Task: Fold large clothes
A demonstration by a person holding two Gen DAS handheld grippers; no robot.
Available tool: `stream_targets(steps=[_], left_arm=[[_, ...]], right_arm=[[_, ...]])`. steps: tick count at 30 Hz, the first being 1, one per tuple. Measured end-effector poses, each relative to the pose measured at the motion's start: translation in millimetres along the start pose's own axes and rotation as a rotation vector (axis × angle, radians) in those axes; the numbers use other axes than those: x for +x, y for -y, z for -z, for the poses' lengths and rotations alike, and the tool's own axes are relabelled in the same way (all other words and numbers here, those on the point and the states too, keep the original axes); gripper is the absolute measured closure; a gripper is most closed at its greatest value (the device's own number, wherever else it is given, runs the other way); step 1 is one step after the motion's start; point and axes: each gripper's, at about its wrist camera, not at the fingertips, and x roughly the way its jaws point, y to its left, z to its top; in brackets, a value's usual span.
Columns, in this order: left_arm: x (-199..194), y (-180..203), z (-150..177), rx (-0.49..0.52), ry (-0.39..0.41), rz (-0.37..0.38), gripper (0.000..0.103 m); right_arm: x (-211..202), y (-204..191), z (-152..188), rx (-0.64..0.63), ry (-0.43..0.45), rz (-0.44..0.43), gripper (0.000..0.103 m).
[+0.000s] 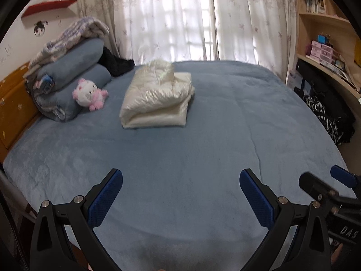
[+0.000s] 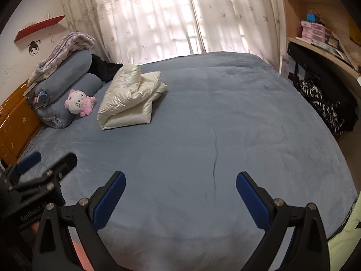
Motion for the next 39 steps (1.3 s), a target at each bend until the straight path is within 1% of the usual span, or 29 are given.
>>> stream_targets(steps=[3, 6, 11, 18, 24, 29, 39], left_arm=[[8.7, 1.1, 8.2, -0.018, -0.042, 0.029, 0.001], [15.0, 1.9, 14.5, -0.022, -0.064, 0.024, 0.001], [20.1, -0.7, 19.6, -0.033, -0.093, 0.038, 0.001], [19.5, -0.4, 23.8, -0.033, -0.098, 0.039, 0.001], [18.9, -3.8, 25.9, -0.034, -0.1, 0.033, 0.001], [21.6, -3.8, 28.7, -0.037, -0.114, 0.041, 0.001], [24.0, -4.9, 30.1, -0.037, -0.123, 0.044, 0.001]], right_arm=[[5.6, 1.4, 3.1, 0.007, -0.017, -0.01, 0.004], [11.6, 0.8, 7.6, -0.002, -0.034, -0.004, 0.004], [11.5, -1.0, 14.8, -0.01, -0.045, -0.006, 0.004], [4.3, -6.4, 18.6, -0.032, -0.033, 0.011, 0.004], [3.6, -6.2, 20.4, -0.028, -0.035, 0.003, 0.004], [4.3, -7.0, 21.4, -0.035, -0.034, 0.018, 0.004], [4.1, -9.4, 24.1, -0.037, -0.037, 0.012, 0.004]])
